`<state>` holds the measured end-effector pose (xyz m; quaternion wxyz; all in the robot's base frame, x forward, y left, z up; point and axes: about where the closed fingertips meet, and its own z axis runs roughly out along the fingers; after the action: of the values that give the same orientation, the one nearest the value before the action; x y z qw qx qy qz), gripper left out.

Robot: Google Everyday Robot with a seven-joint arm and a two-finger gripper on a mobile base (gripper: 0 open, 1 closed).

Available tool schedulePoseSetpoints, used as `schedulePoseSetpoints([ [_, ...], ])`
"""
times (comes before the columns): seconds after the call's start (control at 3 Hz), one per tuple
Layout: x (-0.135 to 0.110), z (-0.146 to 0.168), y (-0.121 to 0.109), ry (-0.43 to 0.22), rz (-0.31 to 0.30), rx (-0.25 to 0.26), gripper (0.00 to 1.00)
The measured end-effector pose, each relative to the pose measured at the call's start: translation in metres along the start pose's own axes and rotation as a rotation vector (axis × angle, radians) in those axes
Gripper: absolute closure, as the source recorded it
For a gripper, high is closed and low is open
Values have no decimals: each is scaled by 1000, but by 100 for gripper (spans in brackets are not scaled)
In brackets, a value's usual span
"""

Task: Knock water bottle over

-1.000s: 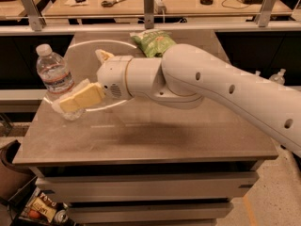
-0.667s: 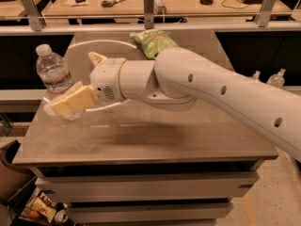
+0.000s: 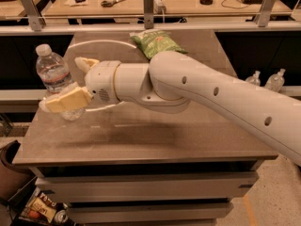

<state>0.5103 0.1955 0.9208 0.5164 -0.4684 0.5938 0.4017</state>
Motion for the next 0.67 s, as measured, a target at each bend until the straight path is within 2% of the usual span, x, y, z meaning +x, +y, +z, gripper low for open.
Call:
schedulePoseSetpoints([
  [0.67,-2,3,4,0,-5,-7,64],
])
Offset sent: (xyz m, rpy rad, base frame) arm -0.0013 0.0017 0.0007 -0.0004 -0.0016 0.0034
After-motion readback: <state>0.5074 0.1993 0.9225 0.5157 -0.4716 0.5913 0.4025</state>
